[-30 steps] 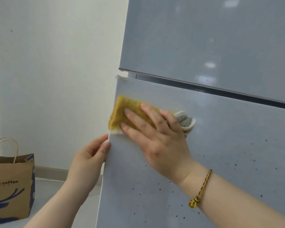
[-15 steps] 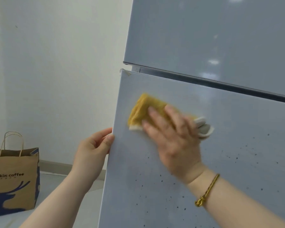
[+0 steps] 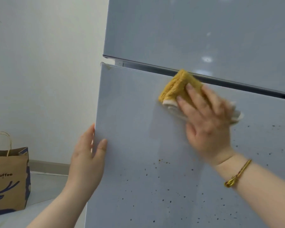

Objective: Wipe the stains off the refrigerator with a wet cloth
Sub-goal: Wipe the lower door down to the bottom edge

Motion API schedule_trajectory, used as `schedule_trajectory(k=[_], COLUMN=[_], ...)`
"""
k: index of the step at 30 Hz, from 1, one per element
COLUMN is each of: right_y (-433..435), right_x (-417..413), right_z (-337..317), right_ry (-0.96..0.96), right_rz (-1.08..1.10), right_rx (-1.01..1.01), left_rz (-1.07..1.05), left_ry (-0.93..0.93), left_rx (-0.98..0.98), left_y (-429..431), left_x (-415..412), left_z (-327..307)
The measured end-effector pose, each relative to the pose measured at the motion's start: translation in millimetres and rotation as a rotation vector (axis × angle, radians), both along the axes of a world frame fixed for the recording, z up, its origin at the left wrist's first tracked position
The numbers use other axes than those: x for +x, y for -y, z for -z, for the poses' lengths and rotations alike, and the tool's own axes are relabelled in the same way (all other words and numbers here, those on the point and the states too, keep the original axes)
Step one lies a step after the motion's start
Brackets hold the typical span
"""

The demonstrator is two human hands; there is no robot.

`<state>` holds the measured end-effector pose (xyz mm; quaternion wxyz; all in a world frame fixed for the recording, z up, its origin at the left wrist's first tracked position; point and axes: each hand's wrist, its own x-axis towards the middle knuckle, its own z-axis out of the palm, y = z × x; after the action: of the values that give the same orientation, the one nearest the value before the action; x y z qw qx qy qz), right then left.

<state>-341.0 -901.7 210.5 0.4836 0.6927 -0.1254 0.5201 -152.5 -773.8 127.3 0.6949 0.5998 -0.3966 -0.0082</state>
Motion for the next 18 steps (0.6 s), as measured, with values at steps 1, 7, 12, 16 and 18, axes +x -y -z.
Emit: schedule_trajectory(k=[1, 7, 12, 16, 18], right_y=[-1.6, 3.6, 20.1, 21.6, 18.0], right_x=[4.9, -19.0, -48.4, -59.8, -48.1], right_z=[21.0, 78.7, 23.9, -2.2, 17.8], right_ry=[0.014, -0.558, -0.541, -0.089, 0.11], right_rz=[0.003, 0.058, 0.105, 0.109, 0.09], right_rx=[0.026, -0.127, -0.218, -0.055, 0.043], left_rz=[-0.063, -0.179, -0.235, -0.323, -0.367], left_ry=[0.073, 0.837, 1.037, 1.075, 1.062], left_rx=[0.018, -0.056, 0.099, 0.106, 0.1], left_y=[1.7, 13.2, 20.3, 27.1, 30.4], left_x=[-4.2, -21.9, -17.5, -16.4, -19.2], left_z=[5.6, 25.2, 35.7, 43.1, 45.9])
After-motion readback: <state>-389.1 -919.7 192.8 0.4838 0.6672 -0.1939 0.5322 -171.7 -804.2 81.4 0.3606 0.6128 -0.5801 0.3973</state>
